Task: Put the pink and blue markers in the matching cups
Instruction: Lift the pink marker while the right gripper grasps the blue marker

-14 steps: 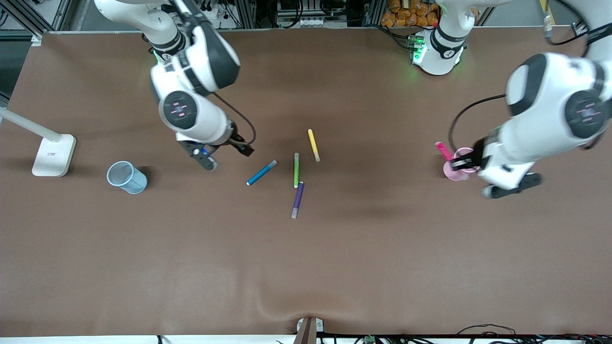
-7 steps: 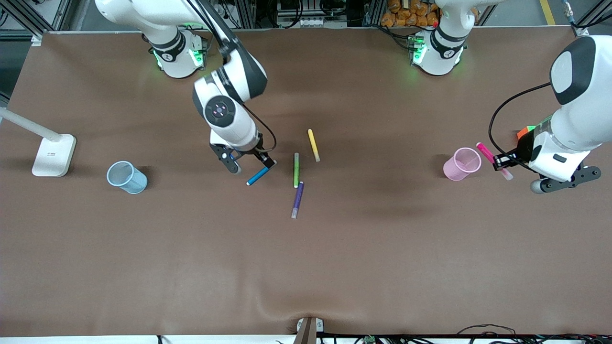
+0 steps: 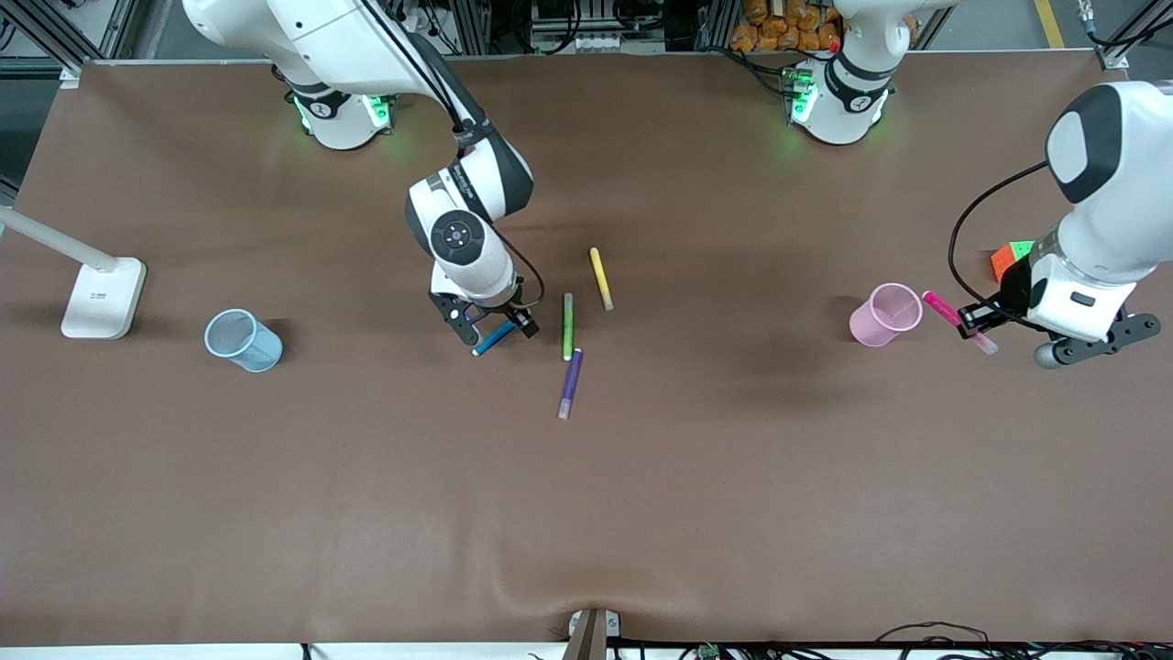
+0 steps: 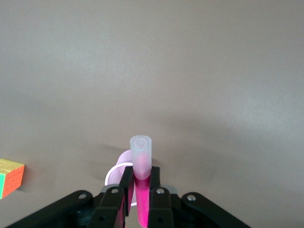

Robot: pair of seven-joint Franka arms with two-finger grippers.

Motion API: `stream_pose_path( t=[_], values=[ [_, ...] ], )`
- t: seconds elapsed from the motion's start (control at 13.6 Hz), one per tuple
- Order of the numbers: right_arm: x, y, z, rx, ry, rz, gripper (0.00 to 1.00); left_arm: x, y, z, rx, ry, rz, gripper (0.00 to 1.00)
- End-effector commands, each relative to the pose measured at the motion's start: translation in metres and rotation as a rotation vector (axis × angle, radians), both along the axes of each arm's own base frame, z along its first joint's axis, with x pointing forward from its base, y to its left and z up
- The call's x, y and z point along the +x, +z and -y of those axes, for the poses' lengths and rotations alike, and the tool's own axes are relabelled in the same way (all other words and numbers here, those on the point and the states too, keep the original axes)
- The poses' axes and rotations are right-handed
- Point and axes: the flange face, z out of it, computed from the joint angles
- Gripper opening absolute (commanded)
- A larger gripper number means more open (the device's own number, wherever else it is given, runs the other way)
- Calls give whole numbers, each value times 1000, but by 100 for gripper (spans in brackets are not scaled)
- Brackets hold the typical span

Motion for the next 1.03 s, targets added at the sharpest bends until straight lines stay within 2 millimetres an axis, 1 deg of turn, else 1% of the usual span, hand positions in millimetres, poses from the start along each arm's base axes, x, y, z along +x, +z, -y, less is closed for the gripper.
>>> stream_pose_path(
  t=[0.0,0.07,0.15,0.29,0.37,0.44,0.59,0.66,0.73,0.88,0.96],
  values=[
    [0,-8,-4,-11,-16,6,67,-21,-12,-6,22,-4,66,0],
    [-1,-14,-4,-16,-15,2,65,-24,-17,-6,23,-4,75,0],
    [-1,-16,-4,-16,-15,4,64,-27,-21,-7,24,-4,78,0],
    [-4,-21,-6,-20,-9,2,54,-36,-31,-7,25,-3,120,0],
    [-5,-26,-9,-21,-10,9,53,-41,-38,-7,24,2,141,0],
    [-5,-28,-10,-16,-19,23,45,-45,-45,-8,22,3,156,0],
    [-7,-29,-12,-17,-14,23,16,-50,-53,-16,22,16,183,0],
    [-8,-28,-13,-16,-12,25,2,-51,-54,-17,23,16,186,0],
    [-8,-26,-14,-16,-7,23,0,-52,-53,-16,23,14,186,0],
    [-4,-12,-10,-16,-9,13,0,-55,-54,-14,27,10,183,0],
    [-2,-2,-5,-21,-12,-7,0,-56,-53,-13,28,9,187,0]
  ],
)
